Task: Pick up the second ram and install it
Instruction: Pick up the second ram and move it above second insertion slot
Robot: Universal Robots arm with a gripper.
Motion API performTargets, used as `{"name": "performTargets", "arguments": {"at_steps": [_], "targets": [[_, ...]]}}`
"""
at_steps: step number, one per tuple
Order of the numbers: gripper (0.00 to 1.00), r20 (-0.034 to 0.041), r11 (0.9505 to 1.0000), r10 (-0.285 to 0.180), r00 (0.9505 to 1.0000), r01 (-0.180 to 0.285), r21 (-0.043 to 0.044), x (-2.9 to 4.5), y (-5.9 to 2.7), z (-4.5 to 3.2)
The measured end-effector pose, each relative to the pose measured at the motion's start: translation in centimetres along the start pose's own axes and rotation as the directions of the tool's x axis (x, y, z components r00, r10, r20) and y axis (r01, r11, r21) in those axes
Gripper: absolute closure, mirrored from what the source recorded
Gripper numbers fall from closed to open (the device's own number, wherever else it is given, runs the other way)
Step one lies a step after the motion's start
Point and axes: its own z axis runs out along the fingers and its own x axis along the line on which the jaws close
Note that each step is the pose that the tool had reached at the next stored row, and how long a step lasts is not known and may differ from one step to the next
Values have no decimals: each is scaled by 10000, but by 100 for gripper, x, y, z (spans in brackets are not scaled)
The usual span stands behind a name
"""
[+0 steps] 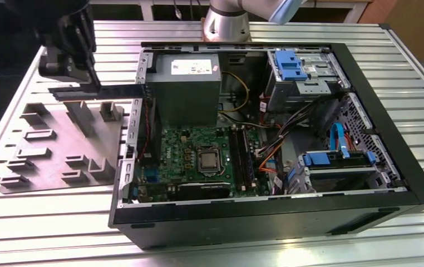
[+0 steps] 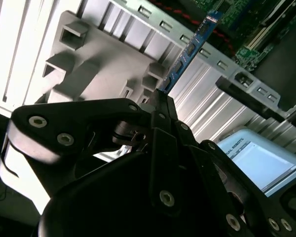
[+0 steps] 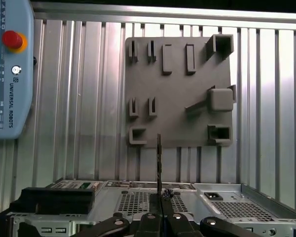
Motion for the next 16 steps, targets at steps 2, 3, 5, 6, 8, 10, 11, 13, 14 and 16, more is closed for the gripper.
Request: {"name": "performTargets", "arguments": {"at_steps": [2, 3, 5, 6, 8, 10, 11, 13, 14, 16], "targets": [[89, 1, 10000, 12, 10000, -12, 1, 1, -62, 1], [89, 1, 10000, 17, 10000, -17, 1, 1, -91, 1], [89, 2, 10000, 27, 10000, -27, 1, 2, -152, 1], [89, 2, 10000, 31, 10000, -31, 1, 3, -183, 1], [89, 1, 10000, 39, 10000, -39, 1, 4, -246, 1], [89, 3, 10000, 48, 10000, -48, 2, 5, -313, 2], [89, 3, 10000, 52, 10000, -52, 2, 6, -345, 2], [89, 3, 10000, 57, 10000, -57, 2, 7, -411, 1], [89, 4, 10000, 61, 10000, -61, 2, 8, -444, 2], [89, 3, 10000, 67, 10000, -67, 1, 9, -512, 1]]}}
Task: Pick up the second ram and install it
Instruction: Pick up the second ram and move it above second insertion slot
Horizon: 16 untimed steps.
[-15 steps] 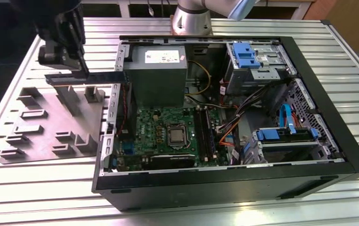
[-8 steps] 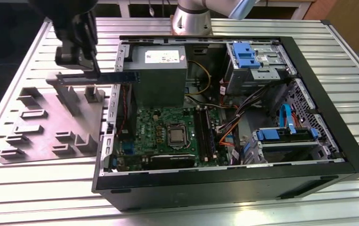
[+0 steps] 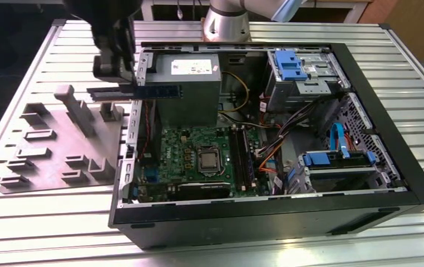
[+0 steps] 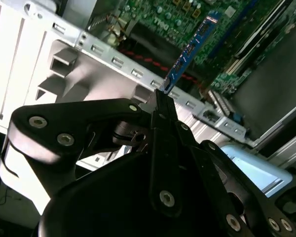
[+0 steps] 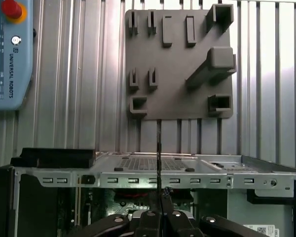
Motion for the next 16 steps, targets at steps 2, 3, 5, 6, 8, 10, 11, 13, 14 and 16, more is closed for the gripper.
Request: {"name": "performTargets", "arguments": {"at_steps": [2, 3, 5, 6, 8, 10, 11, 13, 14, 16], "targets": [[89, 1, 10000, 4, 10000, -4, 1, 1, -71, 1], [89, 1, 10000, 7, 10000, -7, 1, 1, -107, 1], [89, 2, 10000, 12, 10000, -12, 1, 2, -180, 1], [89, 1, 10000, 13, 10000, -13, 1, 2, -215, 2], [89, 2, 10000, 17, 10000, -17, 2, 3, -288, 2], [89, 2, 10000, 20, 10000, -20, 1, 4, -368, 1], [89, 1, 10000, 22, 10000, -22, 1, 4, -405, 1], [89, 2, 10000, 24, 10000, -24, 2, 5, -482, 1], [89, 2, 10000, 25, 10000, -25, 1, 6, -520, 1], [89, 2, 10000, 28, 10000, -28, 2, 6, -600, 1]]}}
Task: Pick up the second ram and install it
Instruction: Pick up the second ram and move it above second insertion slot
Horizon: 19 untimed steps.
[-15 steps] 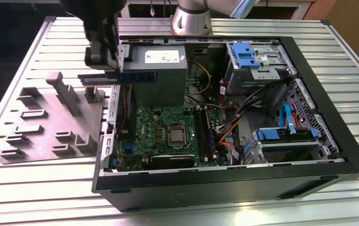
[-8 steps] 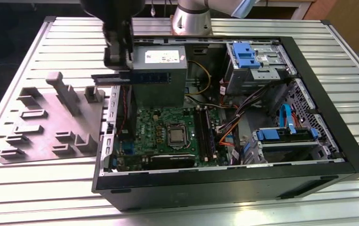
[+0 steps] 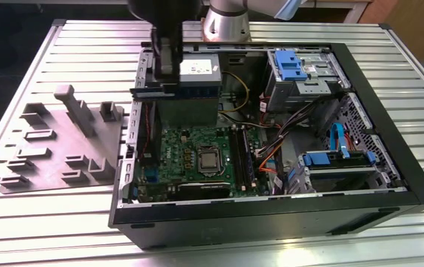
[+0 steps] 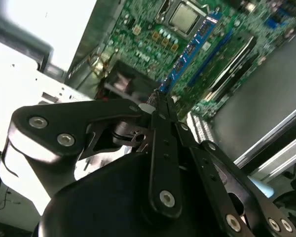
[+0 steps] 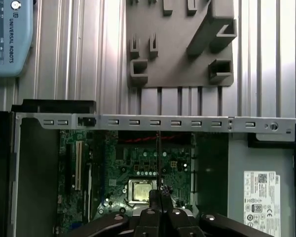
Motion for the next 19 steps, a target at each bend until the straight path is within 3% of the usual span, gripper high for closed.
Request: {"name": "performTargets", "arguments": {"at_steps": [15, 19], "targets": [[89, 0, 10000, 22, 10000, -22, 0, 5, -559, 17], [89, 1, 10000, 17, 10000, -17, 0, 6, -610, 18]]}}
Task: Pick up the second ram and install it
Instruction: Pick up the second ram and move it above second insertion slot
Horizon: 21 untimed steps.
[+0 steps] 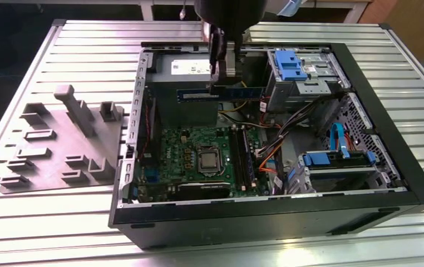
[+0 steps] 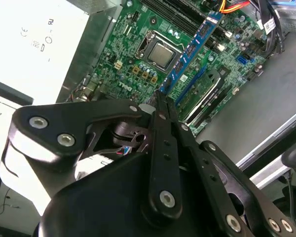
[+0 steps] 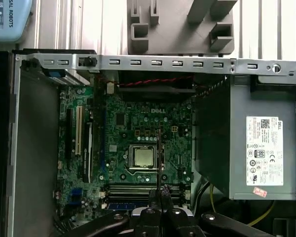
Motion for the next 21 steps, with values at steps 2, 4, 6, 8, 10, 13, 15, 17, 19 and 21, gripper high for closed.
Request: {"name": "performTargets", "arguments": {"at_steps": [2, 4, 6, 8, 10, 13, 15, 17, 19, 21], "targets": [[89, -1, 10000, -5, 10000, 5, 0, -1, 0, 0], [89, -1, 10000, -4, 10000, 4, 0, -1, -1, 13], [89, -1, 10000, 2, 10000, -2, -1, 0, -3, 46], [89, 1, 10000, 17, 10000, -17, 0, 1, -4, 83], [89, 1, 10000, 36, 10000, -36, 1, 2, -5, 119], [89, 2, 10000, 76, 10000, -76, 2, 4, 1, 173], [89, 4, 9999, 108, 9999, -108, 3, 5, 8, 210], [89, 7, 9999, 157, 9999, -157, 4, 5, 15, 248], [89, 11, 9997, 235, 9997, -235, 5, 6, 17, 285], [89, 14, 9995, 323, 9995, -323, 4, 7, 19, 320]]}}
